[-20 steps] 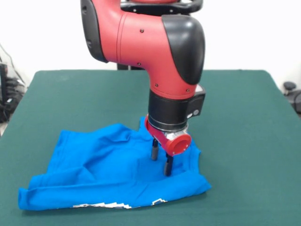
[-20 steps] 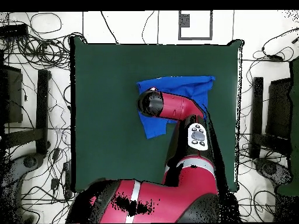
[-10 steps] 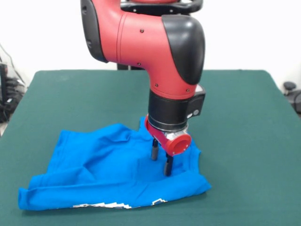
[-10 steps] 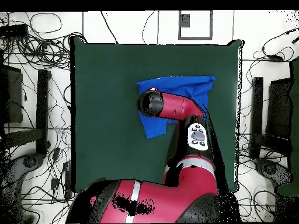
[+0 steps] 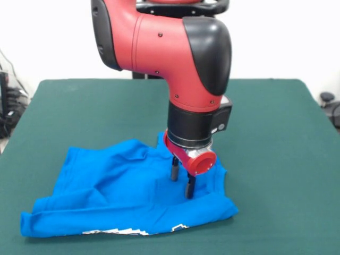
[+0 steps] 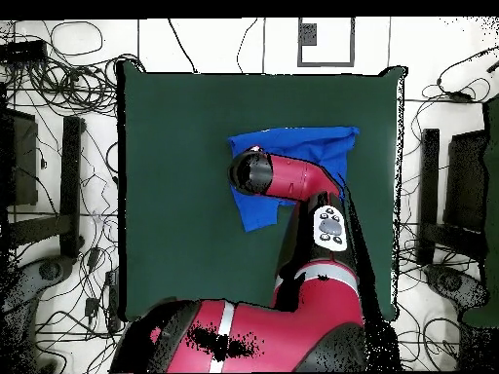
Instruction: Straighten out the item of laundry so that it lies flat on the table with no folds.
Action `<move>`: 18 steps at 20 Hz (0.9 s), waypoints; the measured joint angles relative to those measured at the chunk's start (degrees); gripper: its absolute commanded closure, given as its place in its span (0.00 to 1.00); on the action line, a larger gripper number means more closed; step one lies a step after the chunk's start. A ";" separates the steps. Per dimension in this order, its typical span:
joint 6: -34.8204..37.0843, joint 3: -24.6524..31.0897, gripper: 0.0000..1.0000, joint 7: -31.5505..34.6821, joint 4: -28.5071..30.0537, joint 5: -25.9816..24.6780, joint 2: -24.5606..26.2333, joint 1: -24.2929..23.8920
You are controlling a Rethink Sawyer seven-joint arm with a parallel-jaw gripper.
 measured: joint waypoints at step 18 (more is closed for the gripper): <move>0.04 5.04 1.00 0.00 0.56 -4.39 -1.02 -3.74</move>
